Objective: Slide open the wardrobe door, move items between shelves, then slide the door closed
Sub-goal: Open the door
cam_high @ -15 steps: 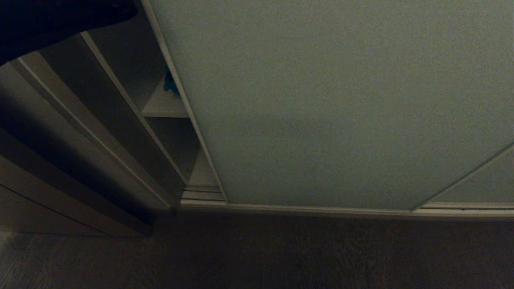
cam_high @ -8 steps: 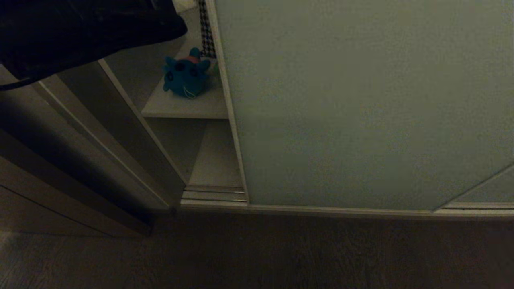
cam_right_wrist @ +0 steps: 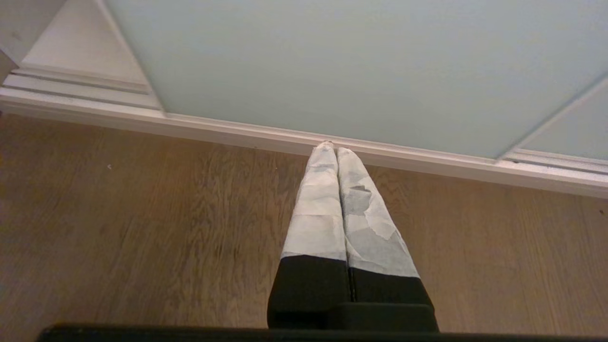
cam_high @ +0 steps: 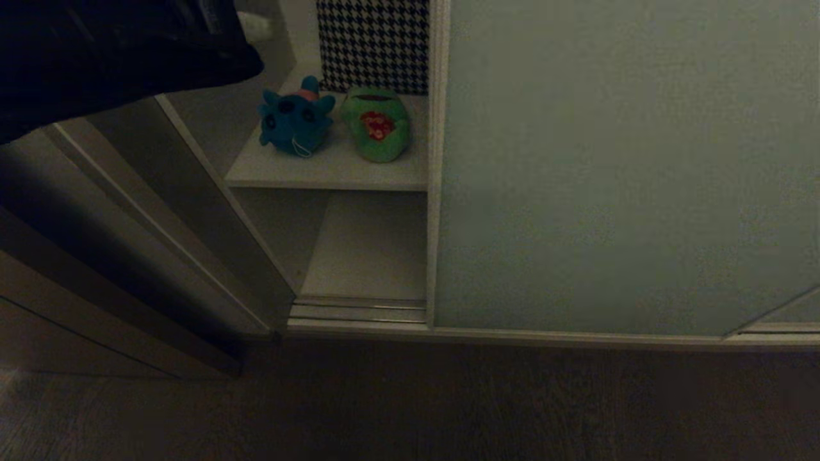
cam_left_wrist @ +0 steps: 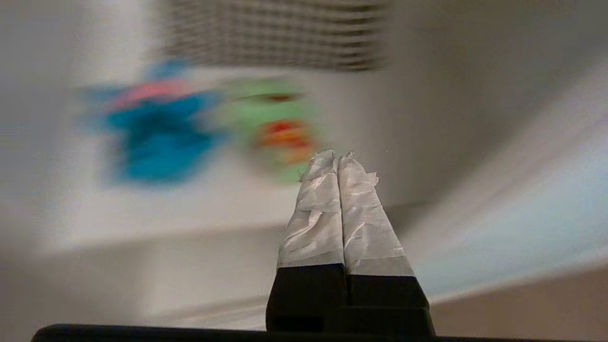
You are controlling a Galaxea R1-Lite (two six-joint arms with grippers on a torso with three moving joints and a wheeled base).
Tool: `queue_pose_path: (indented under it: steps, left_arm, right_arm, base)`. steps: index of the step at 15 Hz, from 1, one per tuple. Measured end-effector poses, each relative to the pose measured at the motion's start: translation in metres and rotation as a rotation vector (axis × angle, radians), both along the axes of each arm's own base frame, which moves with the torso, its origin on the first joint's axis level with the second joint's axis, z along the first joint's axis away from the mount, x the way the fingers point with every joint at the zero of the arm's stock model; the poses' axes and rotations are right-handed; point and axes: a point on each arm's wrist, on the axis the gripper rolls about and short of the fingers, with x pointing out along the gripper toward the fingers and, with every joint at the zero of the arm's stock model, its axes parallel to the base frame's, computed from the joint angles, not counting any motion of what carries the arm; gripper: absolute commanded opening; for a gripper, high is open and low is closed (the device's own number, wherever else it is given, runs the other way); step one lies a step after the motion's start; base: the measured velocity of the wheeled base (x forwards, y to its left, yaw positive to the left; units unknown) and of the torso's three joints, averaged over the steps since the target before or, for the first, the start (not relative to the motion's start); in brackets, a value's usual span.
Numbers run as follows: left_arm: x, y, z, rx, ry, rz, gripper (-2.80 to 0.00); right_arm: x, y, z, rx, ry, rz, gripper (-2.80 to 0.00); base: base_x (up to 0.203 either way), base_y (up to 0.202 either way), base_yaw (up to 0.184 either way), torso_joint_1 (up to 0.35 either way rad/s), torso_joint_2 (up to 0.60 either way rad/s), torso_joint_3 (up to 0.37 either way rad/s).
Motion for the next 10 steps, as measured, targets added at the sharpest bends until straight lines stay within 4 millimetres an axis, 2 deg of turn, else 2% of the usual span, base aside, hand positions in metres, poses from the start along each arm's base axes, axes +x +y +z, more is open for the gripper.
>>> queue_pose_path:
  steps: [3,5,8,10]
  left_arm:
    - [-0.033,0.039,-0.001,0.022,0.063,0.137,-2.8]
    - [-0.07,0.059,-0.018,0.043,0.121,0.194,-2.8]
    - [-0.13,0.081,-0.071,0.076,0.198,0.255,-2.8]
    - [-0.173,0.09,-0.118,0.103,0.222,0.272,-2.8]
  right_arm:
    - [0.0,0.0,0.0,0.0,0.0,0.0,-2.8]
    - [0.0,0.0,0.0,0.001,0.0,0.0,-2.8]
    - [0.0,0.0,0.0,0.0,0.0,0.0,-2.8]
    - [0.0,0.0,0.0,0.0,0.0,0.0,-2.8]
  base:
    - [0.0,0.0,0.0,0.0,0.0,0.0]
    - [0.0,0.0,0.0,0.0,0.0,0.0]
    - [0.0,0.0,0.0,0.0,0.0,0.0]
    - [0.0,0.0,0.0,0.0,0.0,0.0]
